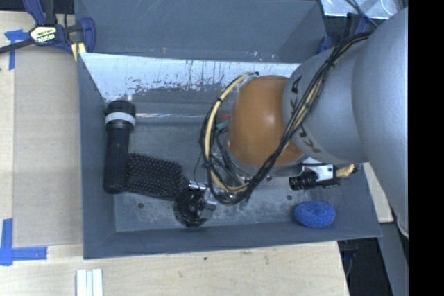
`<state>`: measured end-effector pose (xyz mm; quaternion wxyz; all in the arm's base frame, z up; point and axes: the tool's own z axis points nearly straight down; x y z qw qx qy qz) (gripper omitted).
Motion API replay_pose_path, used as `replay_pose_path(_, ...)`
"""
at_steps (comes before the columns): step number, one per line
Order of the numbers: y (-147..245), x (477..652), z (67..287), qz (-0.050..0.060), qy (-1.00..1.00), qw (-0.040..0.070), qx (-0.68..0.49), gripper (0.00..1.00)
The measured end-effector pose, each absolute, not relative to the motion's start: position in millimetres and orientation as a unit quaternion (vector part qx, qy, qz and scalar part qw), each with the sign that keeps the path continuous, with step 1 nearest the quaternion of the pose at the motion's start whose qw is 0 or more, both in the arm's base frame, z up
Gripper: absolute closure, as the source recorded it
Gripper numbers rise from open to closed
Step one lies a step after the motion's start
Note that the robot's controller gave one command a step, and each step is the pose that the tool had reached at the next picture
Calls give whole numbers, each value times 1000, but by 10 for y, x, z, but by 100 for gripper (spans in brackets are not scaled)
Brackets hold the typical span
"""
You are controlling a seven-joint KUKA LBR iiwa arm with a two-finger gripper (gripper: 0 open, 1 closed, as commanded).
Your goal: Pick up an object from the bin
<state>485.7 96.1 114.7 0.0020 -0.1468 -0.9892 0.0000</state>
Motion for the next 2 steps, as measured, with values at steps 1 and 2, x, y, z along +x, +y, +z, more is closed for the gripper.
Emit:
replay_pose_path(1,1553,5387,708,-1,-994,-7,-105,0)
replay_pose_path(2,1685,5260,727,1,-969,0,-246,100)
